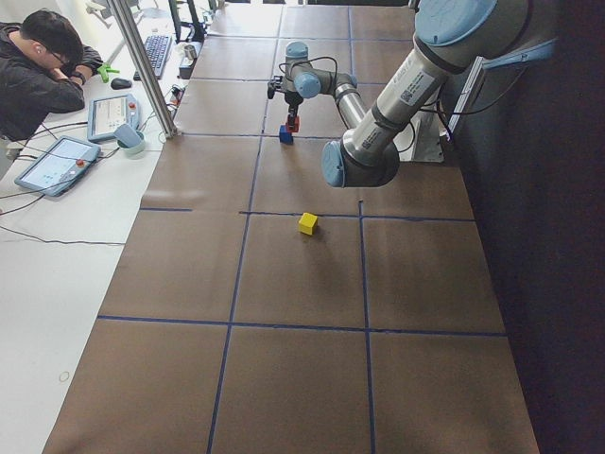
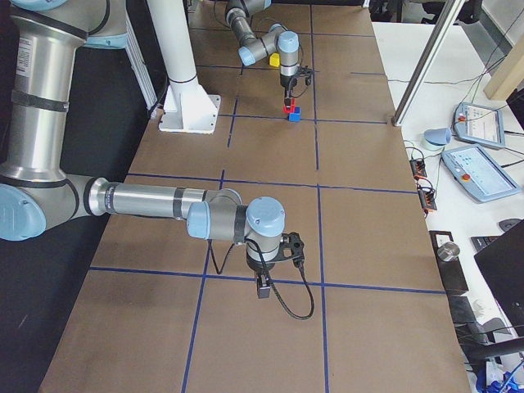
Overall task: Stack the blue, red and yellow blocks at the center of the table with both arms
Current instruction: 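Carry the red cube with the left gripper above the blue cube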
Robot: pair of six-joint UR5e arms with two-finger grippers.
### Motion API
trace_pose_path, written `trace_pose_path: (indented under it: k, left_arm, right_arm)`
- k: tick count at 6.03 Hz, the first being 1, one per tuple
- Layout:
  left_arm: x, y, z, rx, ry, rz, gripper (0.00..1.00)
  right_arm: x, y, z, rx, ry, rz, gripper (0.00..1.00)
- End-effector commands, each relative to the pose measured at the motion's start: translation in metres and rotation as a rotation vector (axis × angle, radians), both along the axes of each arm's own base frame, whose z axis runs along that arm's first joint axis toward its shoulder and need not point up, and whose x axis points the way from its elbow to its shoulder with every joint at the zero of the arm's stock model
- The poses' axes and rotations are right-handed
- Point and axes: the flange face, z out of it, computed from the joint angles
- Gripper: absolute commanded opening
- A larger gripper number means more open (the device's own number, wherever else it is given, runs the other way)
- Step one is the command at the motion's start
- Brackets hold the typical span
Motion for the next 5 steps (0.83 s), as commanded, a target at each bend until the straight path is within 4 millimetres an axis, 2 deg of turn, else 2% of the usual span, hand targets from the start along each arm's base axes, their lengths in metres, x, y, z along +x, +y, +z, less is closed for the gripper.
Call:
trace_pose_path:
  k: [1, 3, 5]
  left_arm:
    - [-0.003, -0.007, 0.001, 0.011, -0.006, -0.012, 0.28]
    - [-0.01, -0.019, -0.001, 0.033, -0.012, -0.043, 0.28]
    - [-0.01, -0.018, -0.001, 0.033, -0.011, -0.043, 0.29]
  right_arm:
    - [0.0, 0.0, -0.001, 0.001, 0.0, 0.0, 1.0]
    - [0.0, 0.0, -0.001, 0.002, 0.0, -0.001, 1.0]
    - [0.0, 0.0, -0.001, 0.001, 0.0, 0.0, 1.0]
